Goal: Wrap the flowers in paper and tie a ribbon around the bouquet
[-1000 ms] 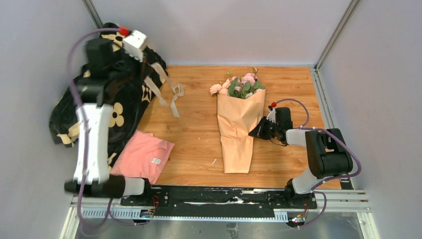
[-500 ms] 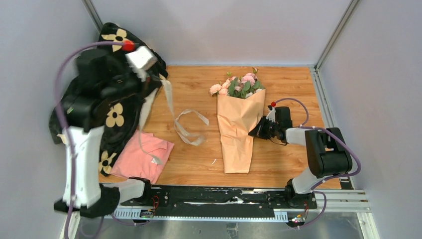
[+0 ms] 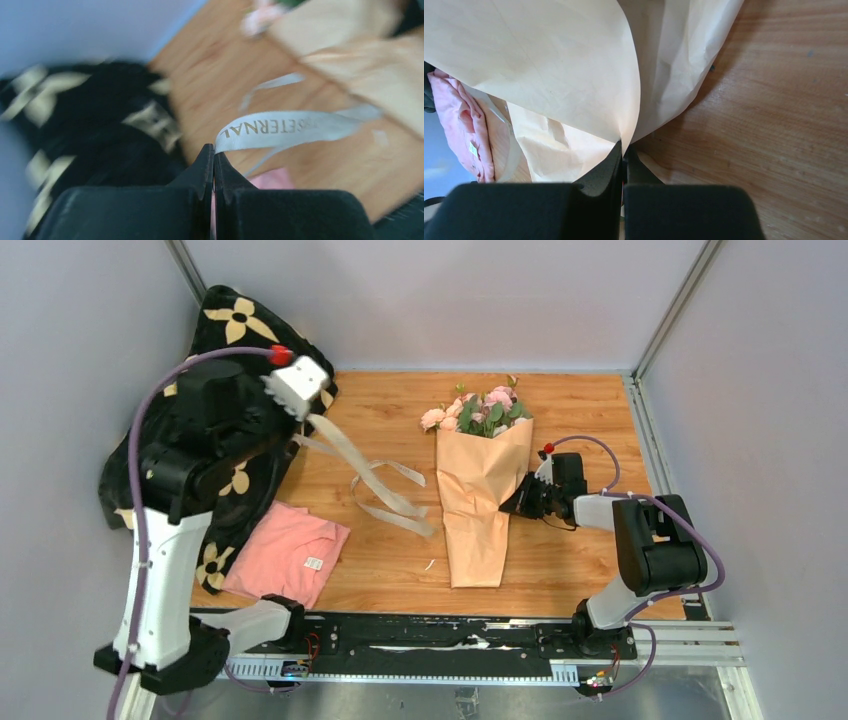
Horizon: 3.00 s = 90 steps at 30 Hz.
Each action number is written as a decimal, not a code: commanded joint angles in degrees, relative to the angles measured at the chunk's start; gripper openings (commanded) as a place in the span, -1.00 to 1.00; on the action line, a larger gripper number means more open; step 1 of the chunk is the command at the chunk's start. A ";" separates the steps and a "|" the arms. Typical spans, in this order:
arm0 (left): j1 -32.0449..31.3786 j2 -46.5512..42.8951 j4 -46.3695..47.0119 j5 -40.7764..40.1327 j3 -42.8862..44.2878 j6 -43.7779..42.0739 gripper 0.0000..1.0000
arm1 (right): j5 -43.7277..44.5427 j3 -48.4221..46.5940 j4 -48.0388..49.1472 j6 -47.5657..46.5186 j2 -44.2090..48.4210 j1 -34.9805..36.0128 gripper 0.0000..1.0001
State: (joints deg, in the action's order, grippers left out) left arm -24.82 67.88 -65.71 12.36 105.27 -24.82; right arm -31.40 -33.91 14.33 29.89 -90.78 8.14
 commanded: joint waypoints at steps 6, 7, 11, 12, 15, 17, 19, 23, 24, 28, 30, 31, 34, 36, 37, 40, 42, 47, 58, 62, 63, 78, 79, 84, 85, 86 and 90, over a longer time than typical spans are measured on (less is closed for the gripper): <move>25.45 -6.72 26.07 -57.08 -22.82 -23.71 -1.00 | 4.87 0.04 -4.57 -3.08 -1.52 0.82 -1.00; 26.93 -6.32 27.68 -58.62 -23.85 -24.53 -1.00 | 4.86 -0.01 -4.65 -3.15 -1.57 0.82 -1.00; 27.04 -2.65 22.99 -56.30 -24.12 -21.50 0.42 | 4.55 -0.28 -4.59 -3.32 -1.72 0.82 -1.00; 26.56 -0.91 21.47 -55.05 -23.85 -20.35 0.76 | 4.52 -0.28 -4.57 -3.34 -1.72 0.82 -1.00; 20.89 1.45 15.98 -45.18 -23.34 -16.90 1.00 | 4.50 -0.36 -4.67 -3.51 -1.69 0.82 -1.00; 14.20 2.40 13.56 -36.21 -24.35 -15.08 0.97 | 4.55 -0.37 -4.66 -3.59 -1.80 0.82 -1.00; 7.24 4.77 13.63 -27.31 -26.24 -14.61 0.91 | 4.64 -0.37 -4.66 -3.57 -1.86 0.83 -1.00; 2.43 16.17 16.02 -7.71 -24.43 -15.17 0.85 | 4.44 -0.52 -4.49 -3.38 -2.31 0.82 -1.00; 2.41 19.61 18.27 -7.24 -23.85 -14.66 0.86 | 4.44 -0.54 -4.48 -3.27 -2.38 0.83 -1.00; 2.41 31.27 28.05 -8.79 -22.67 -17.89 0.92 | 4.18 -0.61 -4.40 -3.19 -2.46 0.82 -1.00; 2.41 35.33 30.08 -6.23 -21.99 -21.57 0.94 | 4.07 -0.78 -4.73 -3.39 -2.49 0.82 -1.00; 2.41 37.38 31.32 -5.40 -21.96 -22.45 0.96 | 4.06 -0.88 -4.95 -3.55 -2.44 0.82 -1.00; 2.41 41.63 34.52 -5.84 -21.87 -24.33 0.99 | 4.15 -1.06 -5.45 -3.69 -2.02 0.82 -1.00; 2.36 44.52 34.30 -6.63 -21.25 -25.06 0.99 | 4.42 -1.28 -6.10 -3.99 -1.78 0.82 -1.00; 2.28 45.82 34.09 -7.19 -21.16 -25.04 0.97 | 4.72 -1.47 -6.60 -4.34 -1.70 0.82 -1.00; 1.55 48.64 33.68 -7.70 -21.85 -24.80 0.71 | 5.67 -2.14 -8.16 -5.36 -1.55 0.82 -0.98; 0.88 49.51 32.87 -6.58 -22.83 -24.53 0.12 | 6.79 -2.29 -9.09 -5.54 -1.42 0.82 -0.85; -2.02 46.71 31.24 -3.04 -27.05 -25.77 -1.00 | 9.55 -2.08 -10.27 -5.67 -1.36 0.82 -0.22; -7.31 39.02 31.73 4.48 -33.86 -24.93 -1.00 | 0.32 -3.39 -1.80 -2.27 -9.80 1.22 0.12; -9.00 40.93 34.10 0.34 -33.23 -22.20 -1.00 | -5.27 -2.55 6.34 2.01 -14.24 1.71 -0.16; -9.29 41.66 34.21 -0.45 -32.66 -21.63 -1.00 | -6.57 -2.38 8.38 3.21 -15.11 2.01 -0.32; -11.76 23.38 21.19 2.67 -47.96 -36.24 -1.00 | -2.25 -9.86 4.97 9.91 -9.94 4.17 -1.00; -13.86 21.17 19.93 2.81 -50.01 -36.68 -1.00 | -1.70 -10.84 3.82 9.59 -9.98 4.73 -1.00; -30.57 13.89 19.68 4.43 -55.39 -32.57 -1.00 | -0.08 -18.37 -2.96 7.73 -11.93 8.79 -1.00; -33.48 14.40 20.74 4.69 -54.23 -30.23 -1.00 | 0.05 -19.57 -3.70 7.66 -12.30 9.53 -1.00; -36.27 15.39 21.97 4.58 -52.51 -27.70 -1.00 | 0.18 -20.89 -4.64 7.64 -12.64 10.17 -1.00; -43.33 23.57 26.62 1.15 -42.97 -23.94 -1.00 | 0.26 -25.04 -8.18 7.15 -13.30 11.99 -1.00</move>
State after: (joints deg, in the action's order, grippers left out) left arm -63.59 85.21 -44.36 15.20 54.22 -53.80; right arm -32.38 -55.27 12.34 38.30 -102.83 18.11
